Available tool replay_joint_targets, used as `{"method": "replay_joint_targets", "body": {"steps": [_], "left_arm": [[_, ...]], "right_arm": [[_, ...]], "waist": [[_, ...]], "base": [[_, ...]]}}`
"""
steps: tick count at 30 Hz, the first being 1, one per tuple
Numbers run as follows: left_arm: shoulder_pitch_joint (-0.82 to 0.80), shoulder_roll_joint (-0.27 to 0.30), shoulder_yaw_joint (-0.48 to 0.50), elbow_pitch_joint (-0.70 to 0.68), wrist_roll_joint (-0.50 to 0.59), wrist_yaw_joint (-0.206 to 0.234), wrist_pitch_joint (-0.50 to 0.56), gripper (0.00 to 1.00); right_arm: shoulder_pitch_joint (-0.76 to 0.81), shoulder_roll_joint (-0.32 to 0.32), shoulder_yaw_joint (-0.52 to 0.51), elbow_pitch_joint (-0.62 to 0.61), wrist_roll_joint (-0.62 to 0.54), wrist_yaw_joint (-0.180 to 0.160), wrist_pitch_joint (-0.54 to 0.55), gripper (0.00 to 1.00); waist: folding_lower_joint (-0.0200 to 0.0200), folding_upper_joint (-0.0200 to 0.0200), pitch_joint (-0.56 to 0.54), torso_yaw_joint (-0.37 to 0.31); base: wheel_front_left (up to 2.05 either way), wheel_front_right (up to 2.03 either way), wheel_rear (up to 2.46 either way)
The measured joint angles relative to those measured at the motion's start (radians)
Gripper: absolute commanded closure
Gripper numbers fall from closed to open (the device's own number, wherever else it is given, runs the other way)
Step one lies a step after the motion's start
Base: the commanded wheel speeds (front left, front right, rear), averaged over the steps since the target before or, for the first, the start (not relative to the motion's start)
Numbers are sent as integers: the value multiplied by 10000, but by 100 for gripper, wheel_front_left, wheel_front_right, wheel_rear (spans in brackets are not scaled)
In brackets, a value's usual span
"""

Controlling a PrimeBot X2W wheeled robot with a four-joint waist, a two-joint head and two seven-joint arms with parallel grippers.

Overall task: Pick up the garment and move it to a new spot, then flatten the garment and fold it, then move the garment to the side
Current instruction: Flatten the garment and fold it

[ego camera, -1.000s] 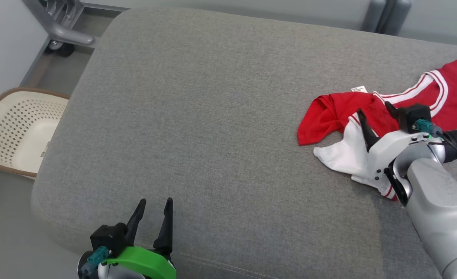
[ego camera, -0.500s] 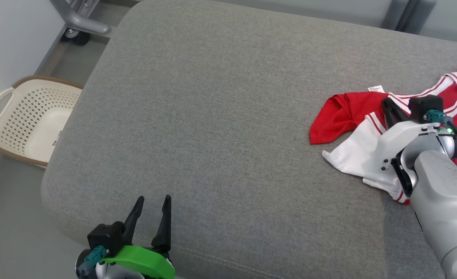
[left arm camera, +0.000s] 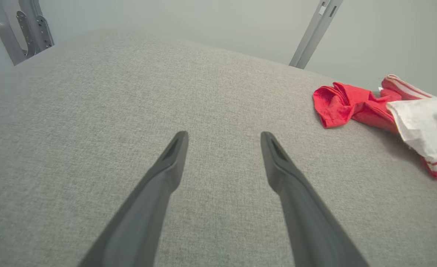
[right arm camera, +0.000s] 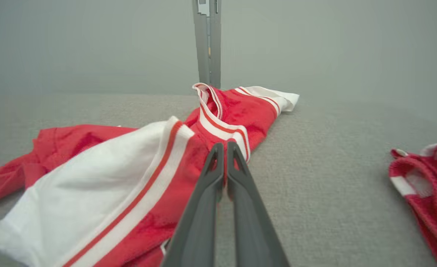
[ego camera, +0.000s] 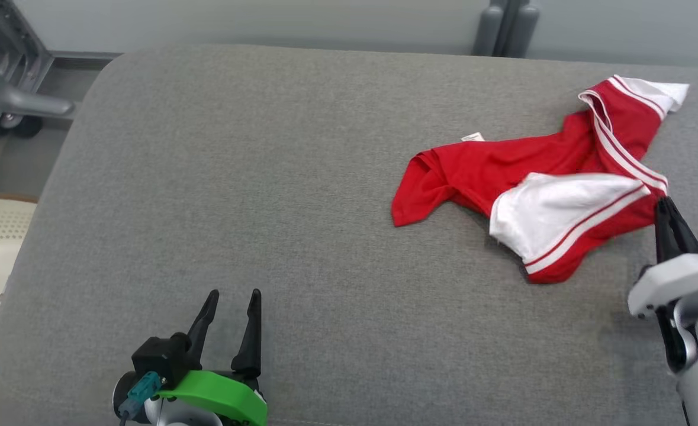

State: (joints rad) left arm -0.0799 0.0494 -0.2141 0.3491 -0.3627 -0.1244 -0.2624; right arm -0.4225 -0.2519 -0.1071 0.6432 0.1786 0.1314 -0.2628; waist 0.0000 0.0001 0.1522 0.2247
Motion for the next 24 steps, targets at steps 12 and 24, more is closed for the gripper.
{"method": "replay_joint_targets", "body": {"steps": [12, 24], "left_arm": [[-266, -2, -263, 230, 265, -35, 0, 0], [-3222, 4, -665, 2638, 665, -46, -15, 0]], "right_arm": [[2176, 520, -1225, -1522, -410, -2, 2, 0], [1159, 1463, 2031, -2305, 221, -4, 2, 0]], "waist": [[0, 0, -458, -1820], [0, 0, 176, -3502]], "base": [[0, 0, 0], [0, 0, 0]]}}
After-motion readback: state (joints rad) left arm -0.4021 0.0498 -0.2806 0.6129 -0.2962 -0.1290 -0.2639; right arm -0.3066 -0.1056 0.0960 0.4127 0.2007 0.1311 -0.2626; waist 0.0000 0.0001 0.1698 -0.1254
